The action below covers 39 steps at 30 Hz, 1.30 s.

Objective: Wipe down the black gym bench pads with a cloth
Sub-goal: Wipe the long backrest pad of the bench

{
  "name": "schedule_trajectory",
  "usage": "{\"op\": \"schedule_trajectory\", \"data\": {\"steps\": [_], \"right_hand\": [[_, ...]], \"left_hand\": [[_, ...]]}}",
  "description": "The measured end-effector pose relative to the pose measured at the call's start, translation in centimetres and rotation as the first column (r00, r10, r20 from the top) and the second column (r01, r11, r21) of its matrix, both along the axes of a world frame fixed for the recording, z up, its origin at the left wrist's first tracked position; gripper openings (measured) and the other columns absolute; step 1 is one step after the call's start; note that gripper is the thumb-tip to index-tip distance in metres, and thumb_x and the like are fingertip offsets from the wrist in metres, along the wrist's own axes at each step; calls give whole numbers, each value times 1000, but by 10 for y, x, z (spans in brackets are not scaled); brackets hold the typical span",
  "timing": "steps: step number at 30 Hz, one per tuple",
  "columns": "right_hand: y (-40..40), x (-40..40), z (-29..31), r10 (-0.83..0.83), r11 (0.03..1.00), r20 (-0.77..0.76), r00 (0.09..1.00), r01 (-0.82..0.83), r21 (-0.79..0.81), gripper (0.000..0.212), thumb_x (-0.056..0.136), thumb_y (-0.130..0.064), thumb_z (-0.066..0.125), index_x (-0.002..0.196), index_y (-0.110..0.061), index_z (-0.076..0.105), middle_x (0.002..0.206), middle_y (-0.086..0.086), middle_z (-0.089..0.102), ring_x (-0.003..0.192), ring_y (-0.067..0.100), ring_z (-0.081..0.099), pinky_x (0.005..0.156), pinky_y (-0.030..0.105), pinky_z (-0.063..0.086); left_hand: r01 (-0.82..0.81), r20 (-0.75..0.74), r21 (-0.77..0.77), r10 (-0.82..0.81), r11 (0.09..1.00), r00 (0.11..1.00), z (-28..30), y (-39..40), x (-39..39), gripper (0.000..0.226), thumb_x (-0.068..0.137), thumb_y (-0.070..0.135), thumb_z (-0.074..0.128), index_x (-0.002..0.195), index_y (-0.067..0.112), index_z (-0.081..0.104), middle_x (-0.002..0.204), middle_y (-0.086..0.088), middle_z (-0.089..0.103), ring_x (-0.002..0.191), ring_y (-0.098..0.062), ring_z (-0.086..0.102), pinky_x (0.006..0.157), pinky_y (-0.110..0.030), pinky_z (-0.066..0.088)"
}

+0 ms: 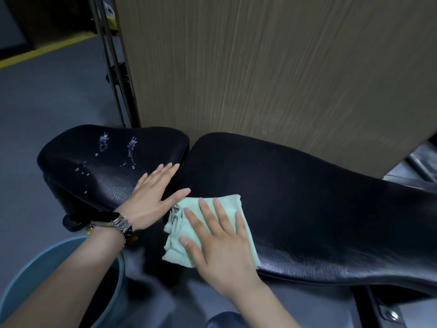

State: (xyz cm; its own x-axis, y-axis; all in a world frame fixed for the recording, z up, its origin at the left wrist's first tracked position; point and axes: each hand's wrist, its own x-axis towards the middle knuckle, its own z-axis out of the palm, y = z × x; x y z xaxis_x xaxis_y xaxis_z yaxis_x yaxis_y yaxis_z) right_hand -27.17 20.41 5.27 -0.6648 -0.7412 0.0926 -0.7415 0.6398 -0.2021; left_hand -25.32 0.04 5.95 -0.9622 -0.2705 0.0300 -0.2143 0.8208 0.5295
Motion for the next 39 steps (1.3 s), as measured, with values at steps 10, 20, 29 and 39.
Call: {"op": "schedule_trajectory", "data": {"steps": [10,20,29,39], "right_hand": [[-12,-63,12,-58,997,149,987,50,54,58,94,-61,11,148,-44,4,159,-14,-7,144,10,-18,114,45,-13],[19,-44,19,-107,993,128,986,99,70,72,80,-70,-6,148,-45,-1,158,-15,-11,143,9,-22,113,43,-15],[78,-18,3,-127,992,-2,992,127,14,51,99,-58,19,144,-39,34,150,-10,37,141,14,23,108,43,15],[88,-47,14,-149,986,85,985,141,90,74,70,-72,-28,139,-57,-8,150,-27,-21,140,4,-26,111,34,-19]], "left_hand": [[-1,-13,-11,1,1000,1000,-5,-3,-2,102,63,90,9,148,32,11,156,11,9,139,3,-4,115,-28,-4],[-26,-8,-2,26,1000,1000,-3,-2,-2,108,60,93,6,148,31,13,156,10,11,139,3,-2,115,-28,-3],[-28,-14,-6,27,1000,1000,-2,0,-2,110,59,94,7,148,29,15,156,8,13,140,1,-2,117,-31,-1],[-43,15,-89,44,995,999,-4,3,-4,107,57,95,4,147,36,11,157,9,6,140,0,-7,117,-35,-3]]}}
